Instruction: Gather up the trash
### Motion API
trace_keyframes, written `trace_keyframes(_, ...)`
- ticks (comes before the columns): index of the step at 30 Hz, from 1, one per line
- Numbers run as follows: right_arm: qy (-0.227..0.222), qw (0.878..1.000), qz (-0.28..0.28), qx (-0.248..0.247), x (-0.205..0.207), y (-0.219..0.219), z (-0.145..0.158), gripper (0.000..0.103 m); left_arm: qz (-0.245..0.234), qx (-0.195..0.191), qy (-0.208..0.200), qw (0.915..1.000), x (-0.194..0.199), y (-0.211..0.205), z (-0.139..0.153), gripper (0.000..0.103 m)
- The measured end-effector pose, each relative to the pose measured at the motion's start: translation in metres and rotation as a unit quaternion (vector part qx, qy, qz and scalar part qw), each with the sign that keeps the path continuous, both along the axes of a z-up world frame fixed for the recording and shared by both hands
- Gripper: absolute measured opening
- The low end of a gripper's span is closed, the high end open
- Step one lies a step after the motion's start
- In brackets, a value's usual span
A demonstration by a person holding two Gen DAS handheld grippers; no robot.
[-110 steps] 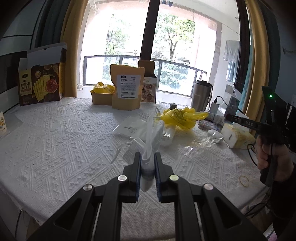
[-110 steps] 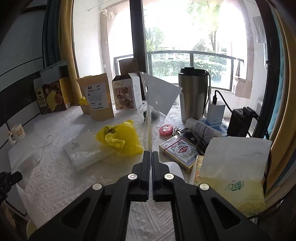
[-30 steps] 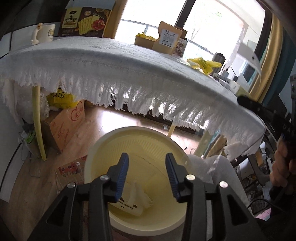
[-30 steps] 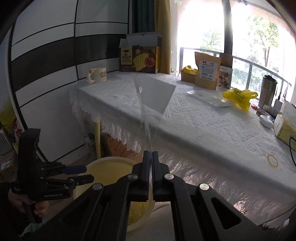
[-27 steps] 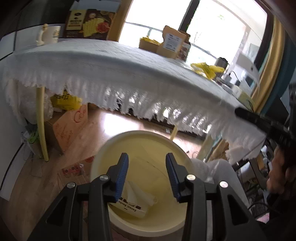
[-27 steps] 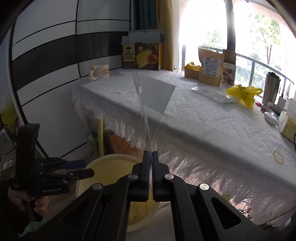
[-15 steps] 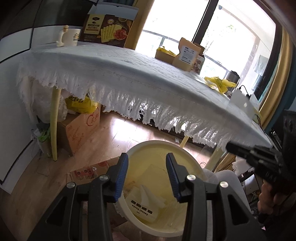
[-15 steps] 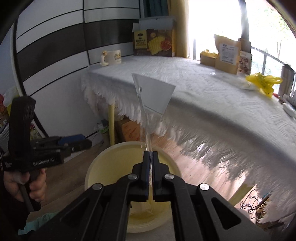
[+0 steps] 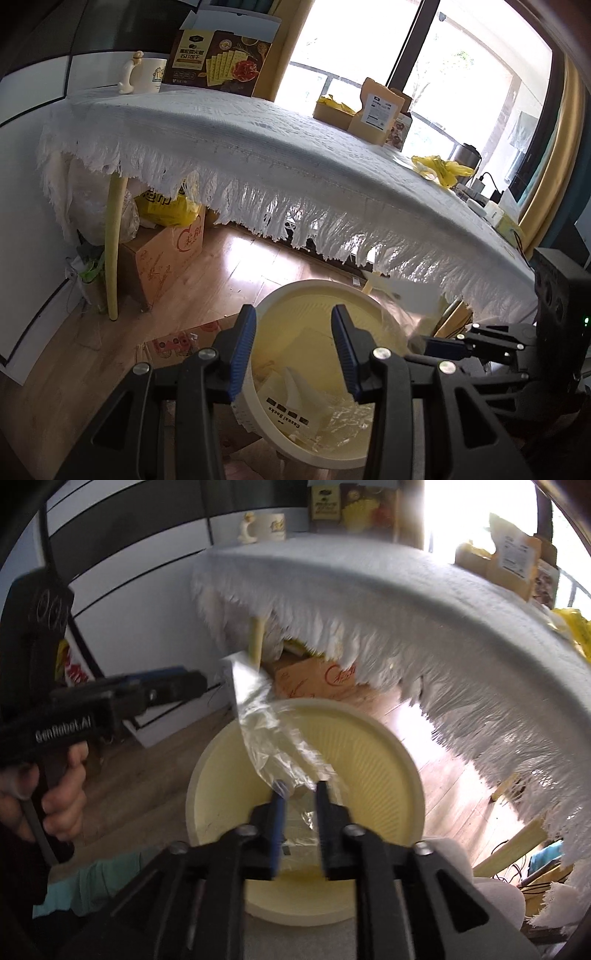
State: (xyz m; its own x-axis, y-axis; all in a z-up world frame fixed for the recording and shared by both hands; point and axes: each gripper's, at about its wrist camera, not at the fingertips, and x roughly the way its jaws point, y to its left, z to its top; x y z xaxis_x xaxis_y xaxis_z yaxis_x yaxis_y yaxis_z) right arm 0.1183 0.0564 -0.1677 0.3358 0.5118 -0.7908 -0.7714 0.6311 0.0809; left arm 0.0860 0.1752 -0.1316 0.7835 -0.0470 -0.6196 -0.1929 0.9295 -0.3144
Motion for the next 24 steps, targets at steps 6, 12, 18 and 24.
trace_keyframes(6, 0.015, 1.0, -0.005, -0.001, 0.006, -0.004, -0.006, 0.033, 0.003, 0.004, -0.001, 1.0, -0.001, -0.002, 0.004, 0.042)
trace_keyframes(12, 0.047, 0.999, 0.011, -0.014, 0.004, -0.004, -0.02, 0.038, 0.007, 0.01, -0.002, 0.9999, -0.002, -0.003, 0.009, 0.042)
trace_keyframes(18, 0.042, 0.999, -0.003, 0.004, 0.005, -0.015, -0.014, 0.038, 0.006, 0.016, -0.002, 0.9998, -0.001, -0.008, 0.013, 0.042)
trace_keyframes(24, 0.031, 0.999, -0.024, 0.023, 0.004, -0.034, -0.004, 0.038, 0.002, 0.023, -0.001, 0.9997, 0.004, -0.015, 0.017, 0.042)
